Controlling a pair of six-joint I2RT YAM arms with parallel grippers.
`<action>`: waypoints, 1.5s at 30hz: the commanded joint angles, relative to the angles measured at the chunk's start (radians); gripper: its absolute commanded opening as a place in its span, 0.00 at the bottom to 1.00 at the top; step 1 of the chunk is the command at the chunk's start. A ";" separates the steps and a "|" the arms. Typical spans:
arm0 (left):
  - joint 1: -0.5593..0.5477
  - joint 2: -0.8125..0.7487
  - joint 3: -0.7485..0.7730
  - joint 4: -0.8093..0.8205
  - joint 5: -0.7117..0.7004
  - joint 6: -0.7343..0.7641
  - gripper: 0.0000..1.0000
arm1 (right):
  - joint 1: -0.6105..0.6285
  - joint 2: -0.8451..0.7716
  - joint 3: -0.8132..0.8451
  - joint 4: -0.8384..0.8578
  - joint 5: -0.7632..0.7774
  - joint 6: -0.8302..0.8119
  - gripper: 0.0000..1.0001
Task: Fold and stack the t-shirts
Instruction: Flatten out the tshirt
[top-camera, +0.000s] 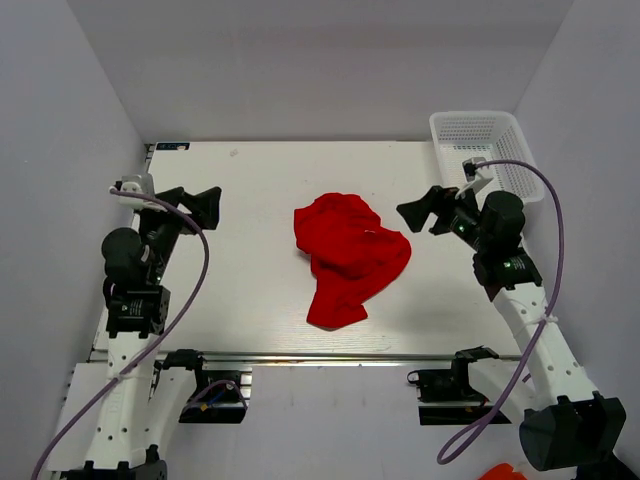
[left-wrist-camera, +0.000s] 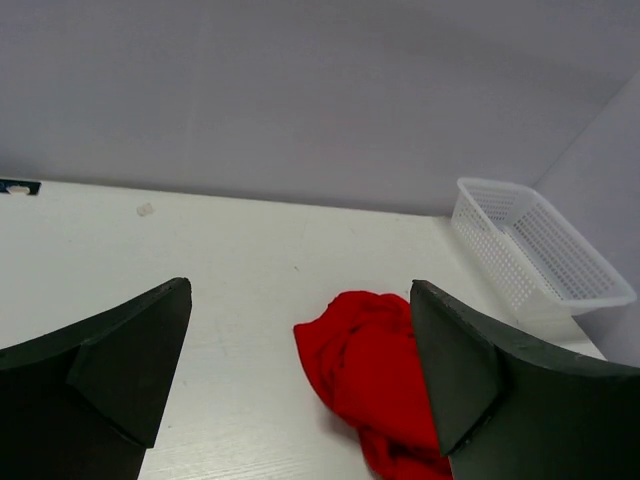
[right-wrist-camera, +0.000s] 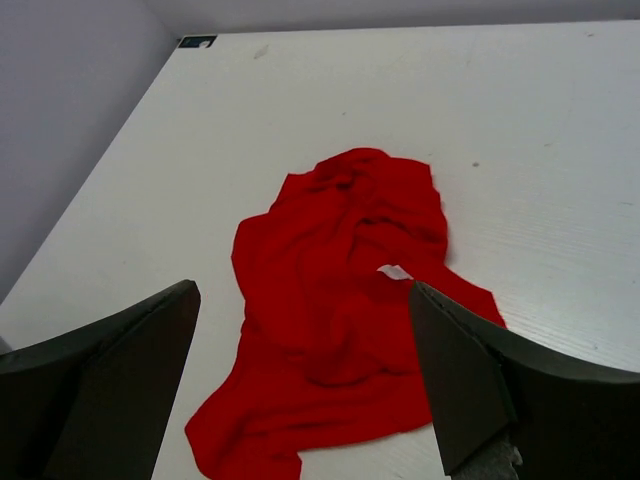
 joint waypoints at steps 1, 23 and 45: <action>-0.003 0.048 -0.018 -0.019 0.046 -0.027 1.00 | -0.002 -0.046 -0.050 0.068 -0.113 0.014 0.90; -0.267 1.092 0.565 -0.067 0.295 0.194 1.00 | 0.001 0.236 -0.065 -0.048 0.048 0.023 0.90; -0.493 1.610 1.066 -0.322 0.002 0.386 0.74 | 0.004 0.350 -0.065 -0.146 0.218 -0.051 0.90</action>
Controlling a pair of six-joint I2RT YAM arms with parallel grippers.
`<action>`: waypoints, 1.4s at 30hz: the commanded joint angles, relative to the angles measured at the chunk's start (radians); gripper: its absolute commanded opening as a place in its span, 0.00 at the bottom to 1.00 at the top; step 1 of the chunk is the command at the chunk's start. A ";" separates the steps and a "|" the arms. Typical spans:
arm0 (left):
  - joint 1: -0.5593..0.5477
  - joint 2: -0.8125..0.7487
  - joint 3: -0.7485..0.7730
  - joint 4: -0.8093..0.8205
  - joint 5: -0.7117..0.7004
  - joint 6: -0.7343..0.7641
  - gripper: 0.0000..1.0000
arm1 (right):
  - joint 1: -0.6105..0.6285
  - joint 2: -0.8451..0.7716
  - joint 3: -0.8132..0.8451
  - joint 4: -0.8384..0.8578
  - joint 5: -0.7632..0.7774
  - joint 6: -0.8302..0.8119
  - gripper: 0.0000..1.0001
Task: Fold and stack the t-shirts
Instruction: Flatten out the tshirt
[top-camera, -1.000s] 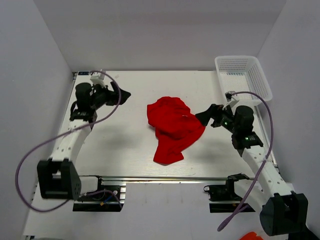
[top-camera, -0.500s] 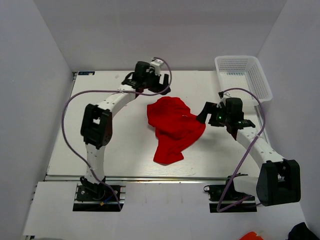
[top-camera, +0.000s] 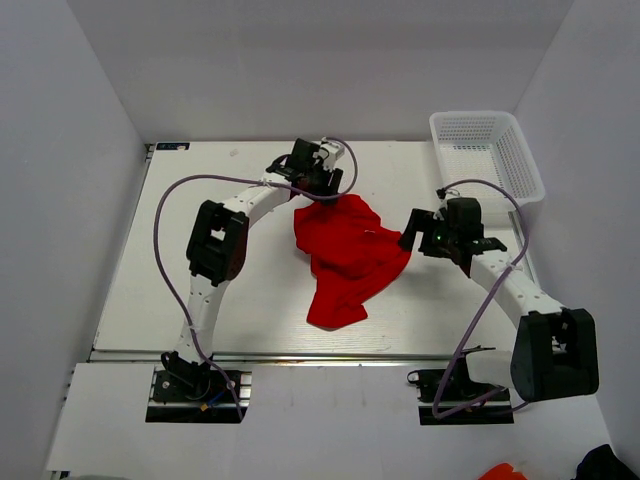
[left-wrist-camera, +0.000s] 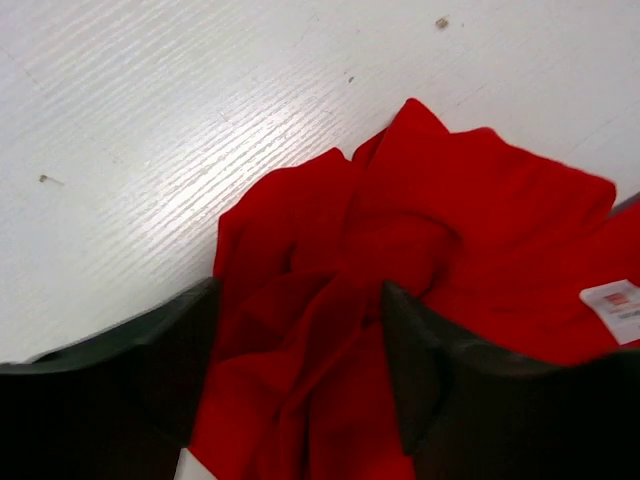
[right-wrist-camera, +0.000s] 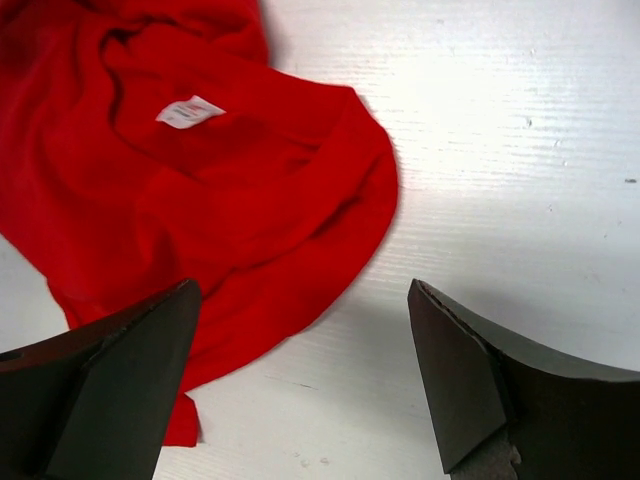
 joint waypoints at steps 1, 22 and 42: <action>-0.015 -0.042 0.001 0.016 -0.005 0.016 0.66 | 0.005 0.041 0.033 -0.012 0.026 -0.024 0.89; -0.015 -0.134 -0.177 0.156 0.012 0.025 0.00 | 0.079 0.322 0.184 0.022 0.198 0.010 0.70; -0.015 -0.436 -0.379 0.302 -0.026 -0.020 0.00 | 0.148 0.271 0.276 0.049 0.260 -0.032 0.00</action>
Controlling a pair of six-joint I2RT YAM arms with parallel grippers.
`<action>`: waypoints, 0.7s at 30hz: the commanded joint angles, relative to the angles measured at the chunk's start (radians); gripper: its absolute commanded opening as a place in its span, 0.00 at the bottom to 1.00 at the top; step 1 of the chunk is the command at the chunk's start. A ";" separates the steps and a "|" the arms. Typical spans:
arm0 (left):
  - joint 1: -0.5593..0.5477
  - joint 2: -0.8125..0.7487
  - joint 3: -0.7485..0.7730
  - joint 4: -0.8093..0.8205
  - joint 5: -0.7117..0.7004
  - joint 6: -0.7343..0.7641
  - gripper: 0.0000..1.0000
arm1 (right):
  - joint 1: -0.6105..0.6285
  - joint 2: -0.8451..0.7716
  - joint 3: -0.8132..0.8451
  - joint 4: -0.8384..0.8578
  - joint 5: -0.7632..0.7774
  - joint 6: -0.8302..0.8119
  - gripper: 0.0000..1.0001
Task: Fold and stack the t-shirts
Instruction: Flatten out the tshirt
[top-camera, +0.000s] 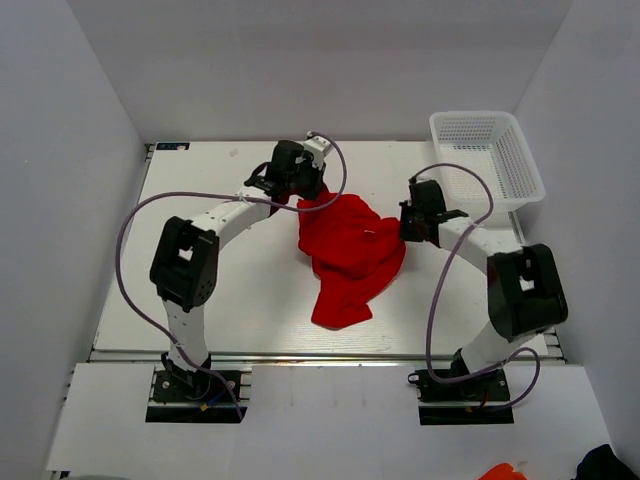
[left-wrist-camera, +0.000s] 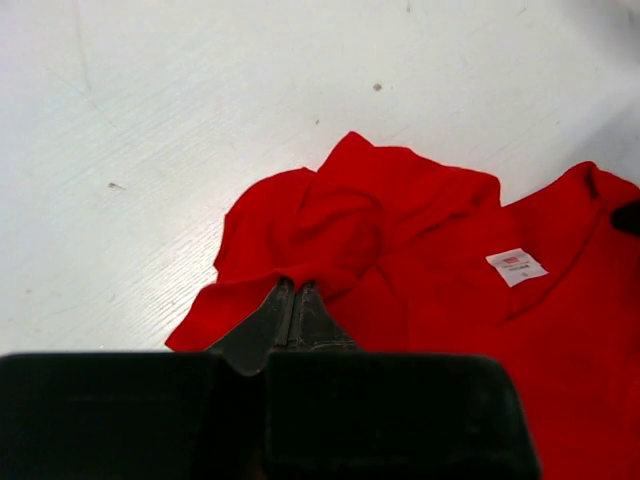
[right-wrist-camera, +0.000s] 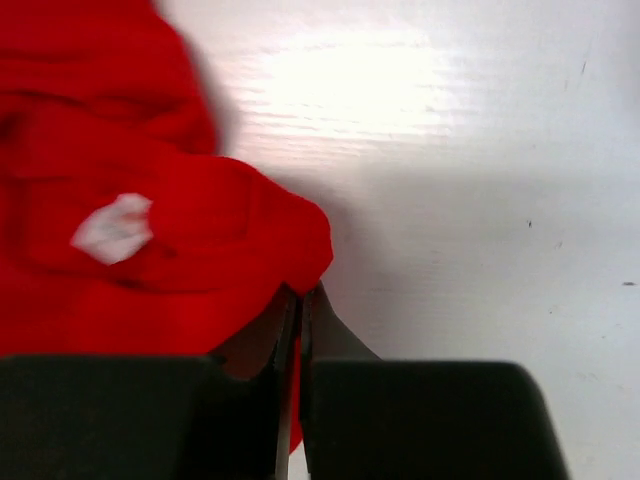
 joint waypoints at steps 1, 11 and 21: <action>-0.004 -0.176 -0.045 0.034 -0.028 -0.009 0.00 | 0.009 -0.177 0.041 0.047 -0.071 -0.033 0.00; -0.004 -0.601 -0.209 0.139 -0.108 -0.018 0.00 | 0.008 -0.546 0.072 0.075 -0.298 -0.140 0.00; -0.004 -0.967 -0.233 0.090 -0.410 -0.045 0.00 | 0.006 -0.813 0.196 0.081 -0.026 -0.168 0.00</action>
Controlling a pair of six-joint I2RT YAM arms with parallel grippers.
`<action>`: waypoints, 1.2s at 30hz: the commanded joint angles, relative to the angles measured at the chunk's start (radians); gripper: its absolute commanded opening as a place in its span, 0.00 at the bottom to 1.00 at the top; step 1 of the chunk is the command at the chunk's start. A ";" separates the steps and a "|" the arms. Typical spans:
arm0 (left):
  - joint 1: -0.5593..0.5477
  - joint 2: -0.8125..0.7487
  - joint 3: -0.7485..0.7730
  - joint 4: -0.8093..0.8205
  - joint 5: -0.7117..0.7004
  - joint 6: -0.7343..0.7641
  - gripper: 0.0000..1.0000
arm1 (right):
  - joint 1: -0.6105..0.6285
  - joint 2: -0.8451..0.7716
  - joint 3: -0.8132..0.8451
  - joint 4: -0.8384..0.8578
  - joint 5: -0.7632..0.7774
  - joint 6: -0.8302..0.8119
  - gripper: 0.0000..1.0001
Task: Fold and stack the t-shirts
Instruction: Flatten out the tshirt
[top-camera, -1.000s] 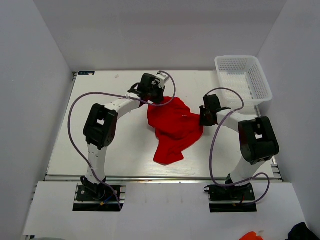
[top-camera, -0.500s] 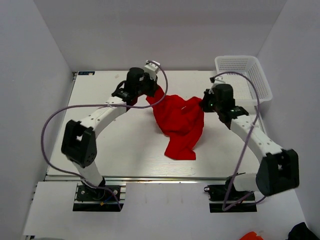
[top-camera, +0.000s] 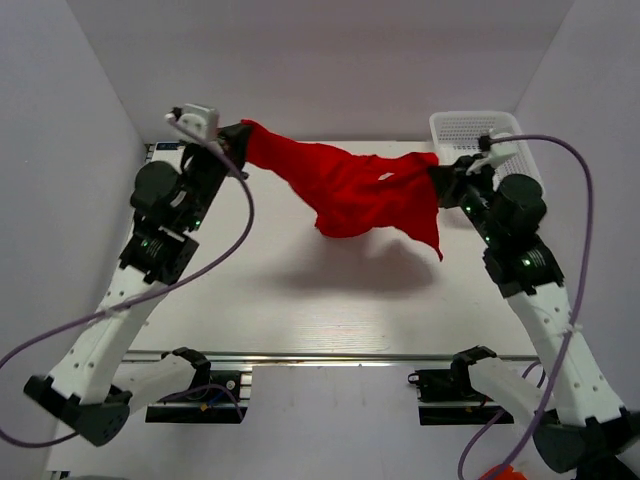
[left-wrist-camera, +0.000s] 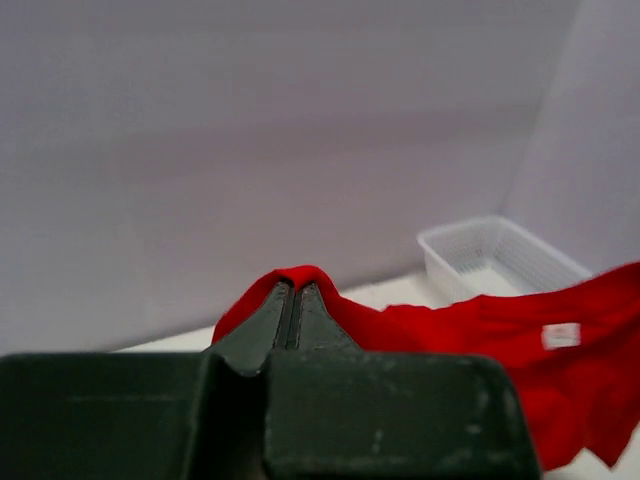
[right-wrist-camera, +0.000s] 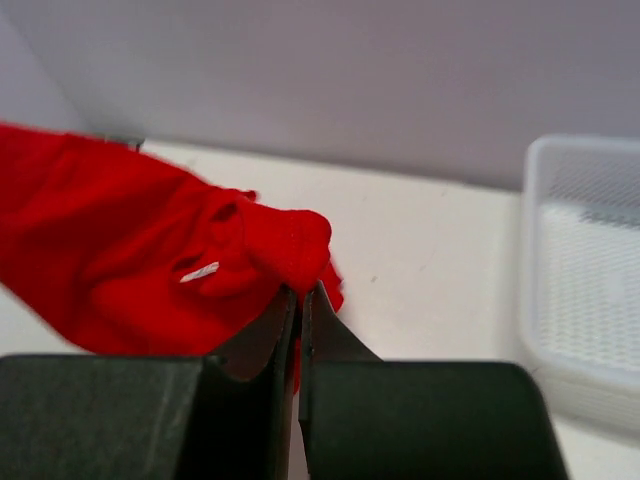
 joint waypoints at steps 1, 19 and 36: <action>-0.004 -0.092 -0.015 -0.042 -0.224 -0.014 0.00 | -0.003 -0.099 0.095 0.063 0.165 -0.045 0.00; 0.016 -0.356 0.257 -0.130 -0.267 0.011 0.00 | 0.000 -0.179 0.623 -0.047 -0.079 -0.312 0.00; 0.016 -0.364 0.359 -0.198 -0.180 0.011 0.00 | -0.003 -0.153 0.654 0.023 -0.285 -0.257 0.00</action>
